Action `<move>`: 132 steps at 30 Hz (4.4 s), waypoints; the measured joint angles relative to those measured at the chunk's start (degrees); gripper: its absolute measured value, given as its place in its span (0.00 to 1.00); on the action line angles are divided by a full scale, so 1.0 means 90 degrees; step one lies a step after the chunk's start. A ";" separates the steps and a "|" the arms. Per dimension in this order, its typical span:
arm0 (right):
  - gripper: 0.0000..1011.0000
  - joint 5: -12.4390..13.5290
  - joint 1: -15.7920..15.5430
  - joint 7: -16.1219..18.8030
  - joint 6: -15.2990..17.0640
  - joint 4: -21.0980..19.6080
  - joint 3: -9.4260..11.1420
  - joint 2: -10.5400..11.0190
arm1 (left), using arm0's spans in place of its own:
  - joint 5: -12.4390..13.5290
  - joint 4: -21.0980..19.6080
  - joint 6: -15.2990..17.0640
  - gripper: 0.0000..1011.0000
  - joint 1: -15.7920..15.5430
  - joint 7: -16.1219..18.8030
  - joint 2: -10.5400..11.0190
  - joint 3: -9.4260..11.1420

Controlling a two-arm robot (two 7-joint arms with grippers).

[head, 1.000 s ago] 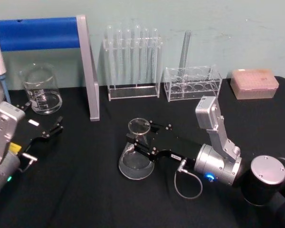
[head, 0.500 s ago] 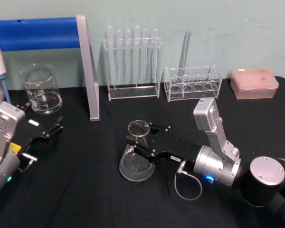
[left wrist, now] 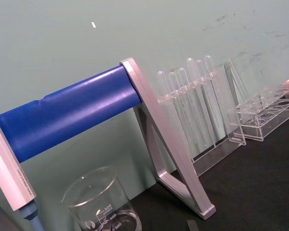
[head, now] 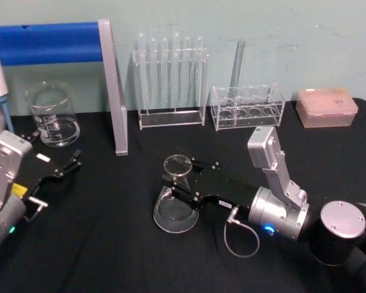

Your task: Grasp the erlenmeyer flask with one hand, shake it three times, then place it back.

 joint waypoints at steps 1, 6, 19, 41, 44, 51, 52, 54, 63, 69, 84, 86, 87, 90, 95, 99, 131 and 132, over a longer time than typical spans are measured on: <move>0.44 0.0001 0.0000 0.0000 0.0000 0.0000 0.0001 0.0000 | 0.0000 0.0000 0.0000 0.99 0.0000 0.0000 0.0000 0.0000; 0.55 0.0011 0.0001 0.0001 -0.0002 0.0000 0.0005 -0.0002 | 0.0000 0.0000 0.0000 0.99 0.0000 0.0000 0.0000 0.0000; 0.92 0.0022 0.0001 0.0007 -0.0005 0.0000 0.0009 -0.0001 | 0.0000 0.0000 0.0000 0.99 0.0000 0.0000 0.0000 0.0000; 0.99 0.0346 -0.0196 0.0290 0.0149 -0.0405 0.0105 0.0345 | 0.0000 0.0000 0.0000 0.99 0.0000 0.0000 0.0000 0.0000; 0.99 0.0424 -0.0286 0.0344 0.0223 -0.0595 0.0127 0.0506 | 0.0000 0.0000 0.0000 0.99 0.0000 0.0000 0.0000 0.0000; 0.99 0.0551 -0.0537 0.0352 0.0356 -0.0954 0.0211 0.0881 | 0.0000 0.0000 0.0000 0.99 0.0000 0.0000 0.0000 0.0000; 0.99 0.0565 -0.0573 0.0344 0.0367 -0.0994 0.0230 0.0926 | 0.0000 0.0000 0.0000 0.99 0.0000 0.0000 0.0000 0.0000; 0.99 0.0614 -0.0666 0.0309 0.0388 -0.1094 0.0284 0.1037 | 0.0000 0.0000 0.0000 0.99 0.0000 0.0000 0.0000 0.0000; 0.99 0.0784 -0.0952 0.0219 0.0349 -0.1395 0.0534 0.1369 | 0.0000 0.0001 0.0000 0.99 0.0000 0.0000 0.0000 0.0000; 0.99 0.0769 -0.1008 -0.0140 0.0339 -0.1425 0.0729 0.1353 | 0.0000 0.0001 0.0000 0.99 0.0000 0.0000 0.0000 0.0000; 0.99 -0.0208 -0.0780 -0.2139 0.0146 -0.1133 0.1248 0.0324 | 0.0000 0.0000 0.0000 0.99 0.0000 0.0000 0.0000 0.0000; 0.99 -0.0396 -0.0743 -0.2374 0.0137 -0.1075 0.1253 0.0221 | 0.0000 0.0000 0.0000 0.99 0.0000 0.0000 0.0000 0.0000; 0.99 -0.0480 -0.0726 -0.2484 0.0135 -0.1038 0.1255 0.0163 | 0.0000 0.0000 0.0000 0.99 0.0000 0.0000 0.0000 0.0000; 0.99 -0.0839 -0.0656 -0.2919 0.0123 -0.0876 0.1262 -0.0031 | 0.0000 0.0000 0.0000 0.99 0.0000 0.0000 0.0000 0.0000; 0.99 -0.1417 -0.0509 -0.3521 0.0070 -0.0481 0.1251 -0.0320 | 0.0000 0.0000 0.0000 0.99 0.0000 0.0000 0.0000 0.0000; 0.99 -0.1702 -0.0404 -0.3734 -0.0028 -0.0148 0.1235 -0.0464 | 0.0000 0.0001 0.0000 0.99 0.0000 0.0000 0.0000 0.0000; 0.99 -0.2326 -0.0289 -0.3714 -0.0025 0.0567 0.1358 -0.0741 | 0.0000 0.0000 0.0000 0.99 0.0000 0.0000 0.0000 0.0000; 0.99 -0.2325 -0.0289 -0.3714 -0.0026 0.0566 0.1357 -0.0740 | 0.0000 0.0000 0.0000 0.99 0.0000 0.0000 0.0000 0.0000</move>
